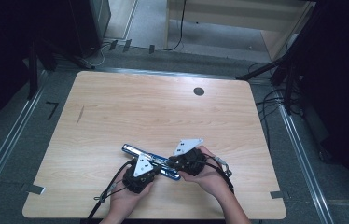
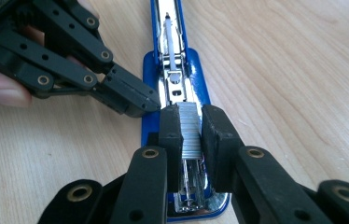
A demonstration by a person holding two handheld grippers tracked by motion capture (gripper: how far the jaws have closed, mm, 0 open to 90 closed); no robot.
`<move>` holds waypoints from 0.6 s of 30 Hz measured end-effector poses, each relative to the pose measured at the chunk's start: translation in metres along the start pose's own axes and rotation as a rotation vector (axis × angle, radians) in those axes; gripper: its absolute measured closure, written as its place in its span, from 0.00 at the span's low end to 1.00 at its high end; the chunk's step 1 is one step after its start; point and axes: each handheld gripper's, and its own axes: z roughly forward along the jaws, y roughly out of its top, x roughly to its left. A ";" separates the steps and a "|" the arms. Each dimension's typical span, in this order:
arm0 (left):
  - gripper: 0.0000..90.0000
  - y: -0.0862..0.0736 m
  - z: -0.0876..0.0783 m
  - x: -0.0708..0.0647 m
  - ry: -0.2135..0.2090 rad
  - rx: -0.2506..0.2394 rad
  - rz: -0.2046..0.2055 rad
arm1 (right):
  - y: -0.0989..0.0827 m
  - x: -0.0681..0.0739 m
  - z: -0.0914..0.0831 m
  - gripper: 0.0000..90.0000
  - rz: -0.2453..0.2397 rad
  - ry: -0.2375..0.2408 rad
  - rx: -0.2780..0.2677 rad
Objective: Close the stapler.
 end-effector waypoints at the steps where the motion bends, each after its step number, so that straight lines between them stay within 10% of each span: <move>1: 1.00 0.000 0.000 0.000 0.000 0.000 0.001 | 0.000 0.001 0.000 0.88 0.003 0.003 0.002; 18: 1.00 0.000 0.000 0.000 -0.001 -0.003 -0.003 | -0.003 0.001 0.001 0.88 -0.019 -0.001 0.030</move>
